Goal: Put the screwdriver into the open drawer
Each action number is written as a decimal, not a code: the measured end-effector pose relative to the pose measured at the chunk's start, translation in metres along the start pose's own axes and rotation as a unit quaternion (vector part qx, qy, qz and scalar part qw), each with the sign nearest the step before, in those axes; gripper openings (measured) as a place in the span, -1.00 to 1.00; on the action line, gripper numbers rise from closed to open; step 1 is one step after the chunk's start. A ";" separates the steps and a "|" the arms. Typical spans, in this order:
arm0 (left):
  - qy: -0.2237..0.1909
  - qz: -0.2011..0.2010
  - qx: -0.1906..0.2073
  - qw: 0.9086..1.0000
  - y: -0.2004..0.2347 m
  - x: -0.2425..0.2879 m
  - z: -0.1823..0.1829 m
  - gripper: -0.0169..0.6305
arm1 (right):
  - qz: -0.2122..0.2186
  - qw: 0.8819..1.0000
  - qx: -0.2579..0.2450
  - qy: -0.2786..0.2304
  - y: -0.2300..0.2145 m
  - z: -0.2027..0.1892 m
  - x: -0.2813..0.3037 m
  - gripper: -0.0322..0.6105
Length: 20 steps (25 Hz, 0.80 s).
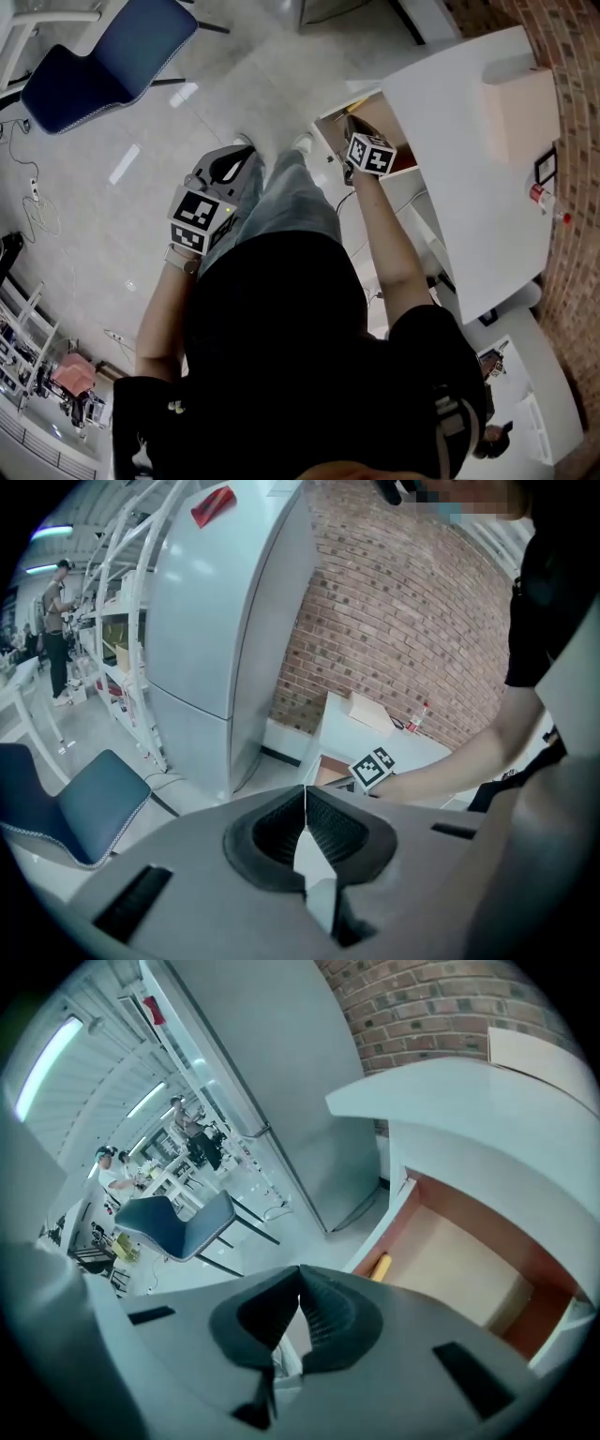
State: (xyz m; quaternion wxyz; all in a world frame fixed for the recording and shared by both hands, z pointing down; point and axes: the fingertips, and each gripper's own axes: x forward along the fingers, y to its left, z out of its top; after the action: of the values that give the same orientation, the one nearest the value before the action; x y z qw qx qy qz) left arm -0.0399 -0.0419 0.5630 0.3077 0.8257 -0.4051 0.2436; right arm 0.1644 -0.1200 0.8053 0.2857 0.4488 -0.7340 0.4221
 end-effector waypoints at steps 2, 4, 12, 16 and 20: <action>-0.019 0.013 0.000 1.000 0.003 -0.007 0.007 -0.92 | 0.012 1.000 -0.008 -0.013 0.015 0.011 -0.015 -0.87; -0.035 0.016 0.002 0.999 0.004 -0.015 0.014 -0.92 | 0.022 0.999 -0.011 -0.028 0.029 0.021 -0.031 -0.87; -0.070 0.023 -0.002 0.997 0.015 -0.051 0.038 -0.92 | 0.083 0.992 -0.064 -0.075 0.110 0.057 -0.100 -0.87; -0.088 0.020 0.023 0.996 0.018 -0.068 0.053 -0.92 | 0.112 0.981 -0.119 -0.100 0.154 0.082 -0.137 -0.87; -0.117 0.029 0.025 0.992 0.024 -0.086 0.072 -0.92 | 0.135 0.968 -0.161 -0.138 0.192 0.108 -0.175 -0.87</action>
State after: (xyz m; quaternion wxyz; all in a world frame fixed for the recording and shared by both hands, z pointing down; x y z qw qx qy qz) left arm -0.0955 -0.0595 0.4648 0.2304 0.8437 -0.4562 0.1645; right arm 0.0628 -0.0954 0.5441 0.1902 0.3481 -0.8783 0.2670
